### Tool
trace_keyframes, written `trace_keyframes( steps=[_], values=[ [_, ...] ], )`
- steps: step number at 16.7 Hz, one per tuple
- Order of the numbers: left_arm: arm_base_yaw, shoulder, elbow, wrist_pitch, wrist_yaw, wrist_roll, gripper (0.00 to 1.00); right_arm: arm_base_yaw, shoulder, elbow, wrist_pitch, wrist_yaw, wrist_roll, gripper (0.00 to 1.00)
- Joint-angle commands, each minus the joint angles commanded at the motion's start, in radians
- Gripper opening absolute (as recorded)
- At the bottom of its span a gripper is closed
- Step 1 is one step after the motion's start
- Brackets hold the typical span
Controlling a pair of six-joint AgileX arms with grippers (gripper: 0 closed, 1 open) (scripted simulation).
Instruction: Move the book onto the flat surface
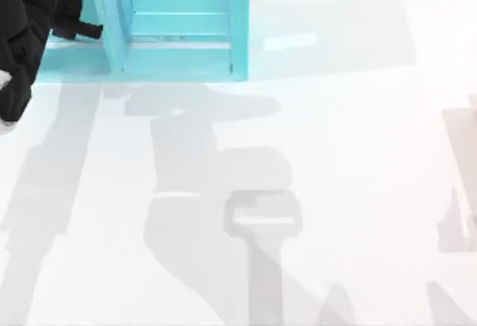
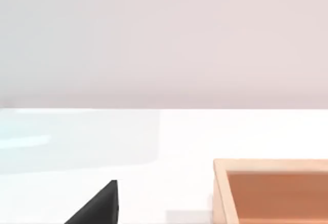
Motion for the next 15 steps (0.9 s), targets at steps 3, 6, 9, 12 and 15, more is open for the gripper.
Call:
trace_keyframes(
  steps=[3,6,9,12,15],
  values=[
    [-0.006,-0.254,-0.100,-0.150,-0.012,-0.004,0.00,0.000,0.000,0.000,0.000,0.000,0.000,1.00],
    [-0.016,-0.505,-0.195,-0.296,-0.023,-0.002,0.00,0.000,0.000,0.000,0.000,0.000,0.000,1.00],
    [-0.025,-0.709,-0.274,-0.419,-0.032,0.002,0.00,0.000,0.000,0.000,0.000,0.000,0.000,1.00],
    [-0.031,-0.823,-0.322,-0.496,-0.037,0.005,0.00,0.000,0.000,0.000,0.000,0.000,0.000,1.00],
    [-0.033,-0.845,-0.331,-0.511,-0.038,0.007,0.00,0.000,0.000,0.000,0.000,0.000,0.000,1.00]
  ],
)
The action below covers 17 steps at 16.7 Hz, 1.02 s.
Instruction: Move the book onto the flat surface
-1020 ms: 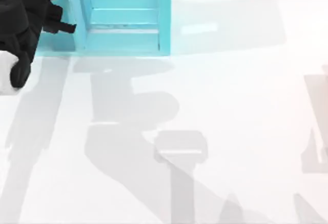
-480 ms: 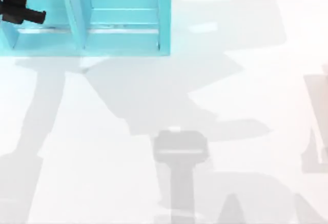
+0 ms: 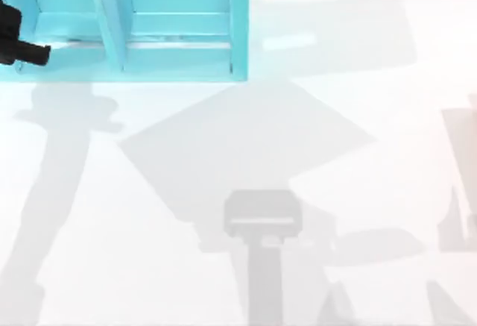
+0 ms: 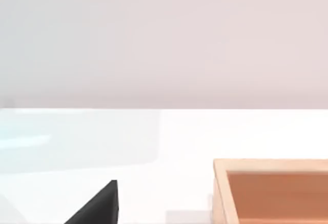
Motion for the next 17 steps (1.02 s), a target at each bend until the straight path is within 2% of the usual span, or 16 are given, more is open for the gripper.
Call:
trace_keyframes(
  steps=[5,9,13,17],
  values=[
    [0.001,0.007,0.001,-0.001,-0.001,-0.007,0.00,0.000,0.000,0.000,0.000,0.000,0.000,1.00],
    [-0.063,0.021,0.031,-0.041,-0.035,-0.138,0.00,0.000,0.000,0.000,0.000,0.000,0.000,1.00],
    [-0.184,0.071,0.086,-0.140,-0.114,-0.413,0.00,0.000,0.000,0.000,0.000,0.000,0.000,1.00],
    [-0.336,0.171,0.158,-0.289,-0.228,-0.791,0.00,0.000,0.000,0.000,0.000,0.000,0.000,1.00]
  ],
)
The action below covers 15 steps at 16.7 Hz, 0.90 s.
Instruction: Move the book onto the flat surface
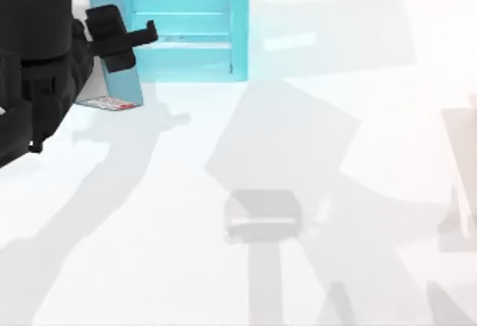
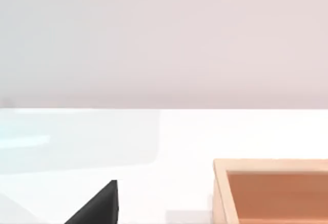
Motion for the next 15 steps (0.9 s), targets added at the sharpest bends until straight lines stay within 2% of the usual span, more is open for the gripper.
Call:
trace_keyframes(
  steps=[15],
  values=[
    [-0.608,0.620,0.412,-0.689,-0.565,-1.783,0.00,0.000,0.000,0.000,0.000,0.000,0.000,1.00]
  ],
)
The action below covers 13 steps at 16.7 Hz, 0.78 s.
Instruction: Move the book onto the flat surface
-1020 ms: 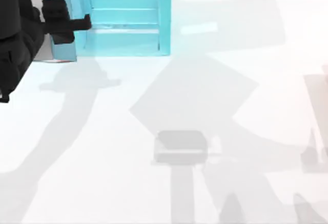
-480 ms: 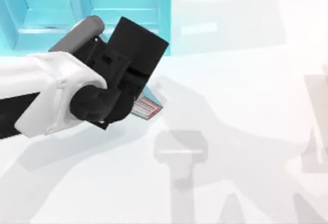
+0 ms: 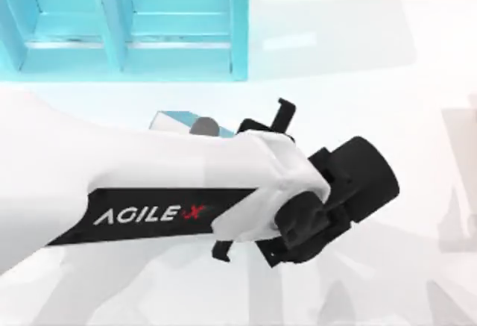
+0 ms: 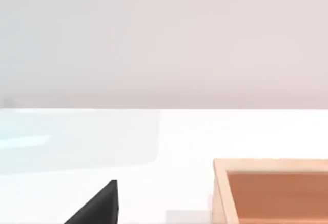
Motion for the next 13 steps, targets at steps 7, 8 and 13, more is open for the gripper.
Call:
trace_keyframes(
  steps=[7,8,13],
  values=[
    [-0.198,0.225,0.215,-0.211,-0.249,-0.668,0.00,0.000,0.000,0.000,0.000,0.000,0.000,1.00],
    [-0.217,0.246,0.240,-0.229,-0.276,-0.733,0.00,0.000,0.000,0.000,0.000,0.000,0.000,1.00],
    [-0.269,0.302,0.312,-0.275,-0.355,-0.911,0.00,0.000,0.000,0.000,0.000,0.000,0.000,1.00]
  ],
)
